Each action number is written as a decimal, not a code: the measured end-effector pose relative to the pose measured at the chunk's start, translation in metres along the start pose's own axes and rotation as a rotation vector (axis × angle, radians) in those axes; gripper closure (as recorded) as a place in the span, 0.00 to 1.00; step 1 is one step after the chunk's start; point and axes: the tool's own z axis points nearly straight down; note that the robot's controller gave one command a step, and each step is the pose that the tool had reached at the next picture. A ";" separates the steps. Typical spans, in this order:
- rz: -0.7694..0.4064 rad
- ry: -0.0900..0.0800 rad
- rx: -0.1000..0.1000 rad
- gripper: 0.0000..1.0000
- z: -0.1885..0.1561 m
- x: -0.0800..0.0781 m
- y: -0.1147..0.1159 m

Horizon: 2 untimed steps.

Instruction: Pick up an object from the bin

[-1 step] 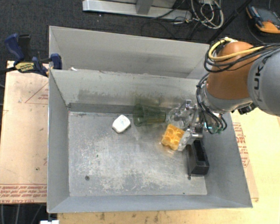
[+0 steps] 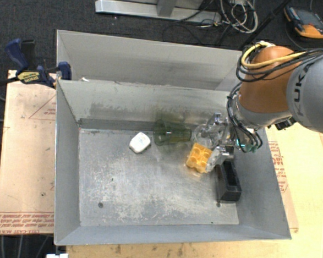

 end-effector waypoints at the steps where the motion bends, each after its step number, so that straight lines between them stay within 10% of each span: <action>1: 0.082 -0.009 -0.003 1.00 0.073 0.000 -0.029; 2: 0.081 -0.009 -0.003 1.00 0.073 0.000 -0.029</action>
Offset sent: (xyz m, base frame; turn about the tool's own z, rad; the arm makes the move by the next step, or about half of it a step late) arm 0.0000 0.0000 0.0000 0.0000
